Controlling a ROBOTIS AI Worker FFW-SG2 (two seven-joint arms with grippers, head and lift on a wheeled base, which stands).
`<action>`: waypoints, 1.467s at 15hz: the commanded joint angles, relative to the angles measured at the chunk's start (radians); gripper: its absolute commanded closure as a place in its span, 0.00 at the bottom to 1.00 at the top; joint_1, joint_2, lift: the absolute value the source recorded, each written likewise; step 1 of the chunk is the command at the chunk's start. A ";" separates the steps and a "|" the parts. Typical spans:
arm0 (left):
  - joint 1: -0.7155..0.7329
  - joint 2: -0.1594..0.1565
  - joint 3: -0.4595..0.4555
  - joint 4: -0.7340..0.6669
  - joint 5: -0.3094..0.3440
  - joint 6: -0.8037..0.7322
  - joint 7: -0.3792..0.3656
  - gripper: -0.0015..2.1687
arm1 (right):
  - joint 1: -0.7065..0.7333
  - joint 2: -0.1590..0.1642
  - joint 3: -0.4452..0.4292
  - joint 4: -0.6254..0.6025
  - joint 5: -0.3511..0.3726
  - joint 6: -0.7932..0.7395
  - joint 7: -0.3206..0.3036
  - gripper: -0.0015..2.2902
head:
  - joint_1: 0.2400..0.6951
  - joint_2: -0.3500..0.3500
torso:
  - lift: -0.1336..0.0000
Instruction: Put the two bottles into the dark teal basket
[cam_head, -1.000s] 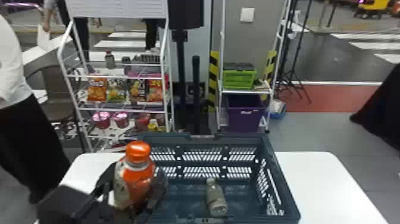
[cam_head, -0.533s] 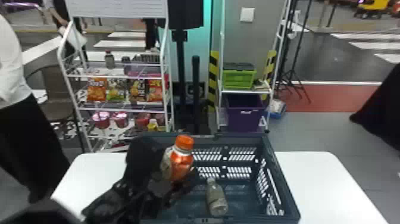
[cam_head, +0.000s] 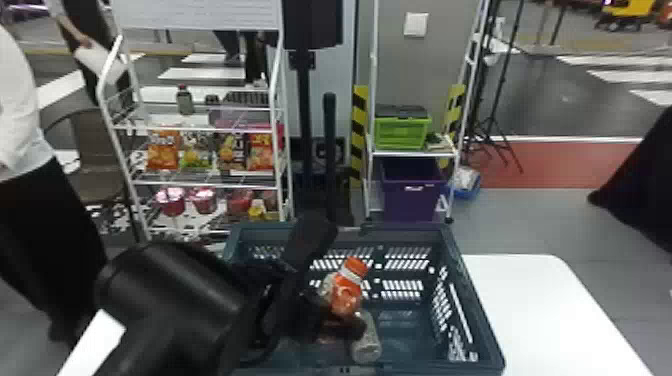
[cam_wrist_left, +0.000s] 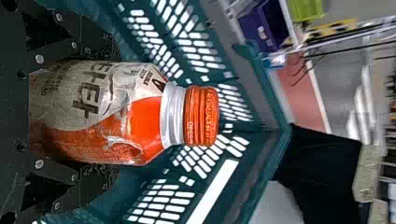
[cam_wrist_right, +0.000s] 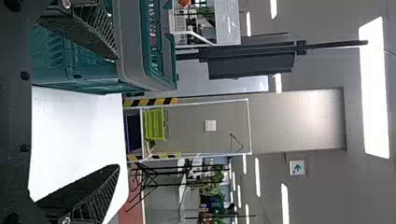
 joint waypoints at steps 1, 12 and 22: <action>-0.068 -0.047 -0.027 0.140 -0.053 0.025 -0.076 0.99 | 0.000 0.001 -0.007 0.002 -0.006 0.005 0.008 0.02 | 0.57 0.50 | 1.00; -0.100 -0.108 -0.055 0.237 -0.119 0.003 -0.054 0.00 | 0.011 0.001 -0.030 -0.028 -0.005 0.057 0.022 0.02 | 0.57 0.50 | 1.00; 0.441 0.031 0.360 -0.487 0.113 -0.276 0.318 0.03 | 0.046 0.001 -0.039 -0.240 0.007 0.333 0.022 0.02 | 0.57 0.50 | 1.00</action>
